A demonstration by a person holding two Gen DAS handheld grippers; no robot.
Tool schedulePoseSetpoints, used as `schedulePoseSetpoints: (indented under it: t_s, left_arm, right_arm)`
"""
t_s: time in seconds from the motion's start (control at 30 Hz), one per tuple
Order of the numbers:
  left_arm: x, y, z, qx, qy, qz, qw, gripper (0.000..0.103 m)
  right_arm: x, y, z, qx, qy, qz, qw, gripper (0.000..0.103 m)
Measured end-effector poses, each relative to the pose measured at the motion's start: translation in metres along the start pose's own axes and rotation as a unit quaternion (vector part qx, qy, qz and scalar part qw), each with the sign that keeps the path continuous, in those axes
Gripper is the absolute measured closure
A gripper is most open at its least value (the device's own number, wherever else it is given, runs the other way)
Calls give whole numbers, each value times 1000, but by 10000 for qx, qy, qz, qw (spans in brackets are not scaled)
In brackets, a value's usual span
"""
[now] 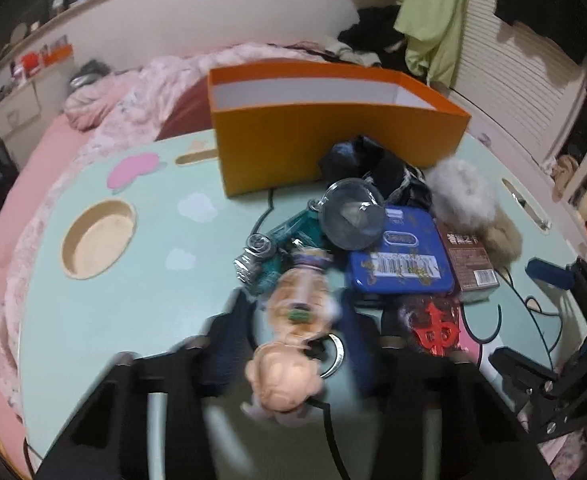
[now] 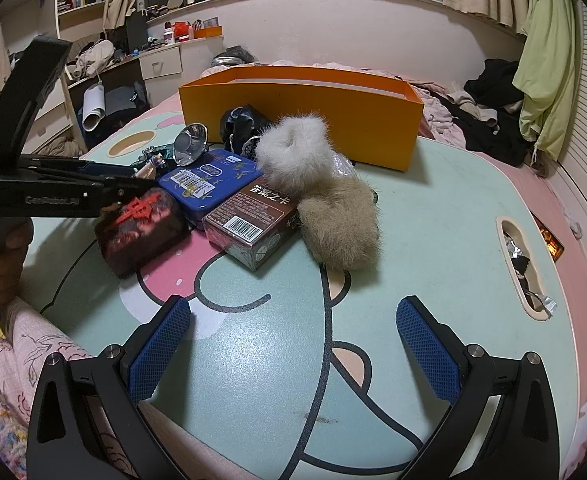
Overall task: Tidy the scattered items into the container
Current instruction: 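Grasp the small figurine with the left gripper while the right gripper grasps the brown fluffy ball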
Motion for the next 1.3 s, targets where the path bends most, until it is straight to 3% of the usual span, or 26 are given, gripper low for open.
schedulePoseSetpoints:
  t_s: [0.47, 0.77, 0.97, 1.13, 1.23, 1.3]
  left_arm:
    - [-24, -72, -36, 899, -658, -685, 9914, 67]
    - [-33, -88, -41, 1215, -734, -895, 9858, 67]
    - [-33, -91, -41, 1279, -724, -926, 9848, 67]
    - [-34, -92, -41, 1288, -736, -930, 9846, 67]
    - [-34, -92, -42, 1304, -733, -900, 9846, 67]
    - [-34, -92, -42, 1292, -730, -884, 9850, 67]
  right_arm:
    - [1, -2, 0, 52, 35, -10, 10000, 0]
    - [28, -30, -4, 740, 747, -157, 9943, 2]
    - [42, -25, 15, 664, 1022, -7, 9925, 16]
    - [48, -9, 30, 316, 991, -205, 9944, 36]
    - [52, 7, 35, -96, 949, -270, 9951, 39]
    - [49, 13, 37, -152, 879, -98, 9960, 43]
Point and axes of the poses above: each gripper's, at about its wrist camera, not at the fingertips, and y roughly the way its jaws point, x to its right, z to its top, the point moved 2 cm from there along y, roughly the way its jaws point, and after that the axes turned 14 degrees about -y, right-handed, at the moved point
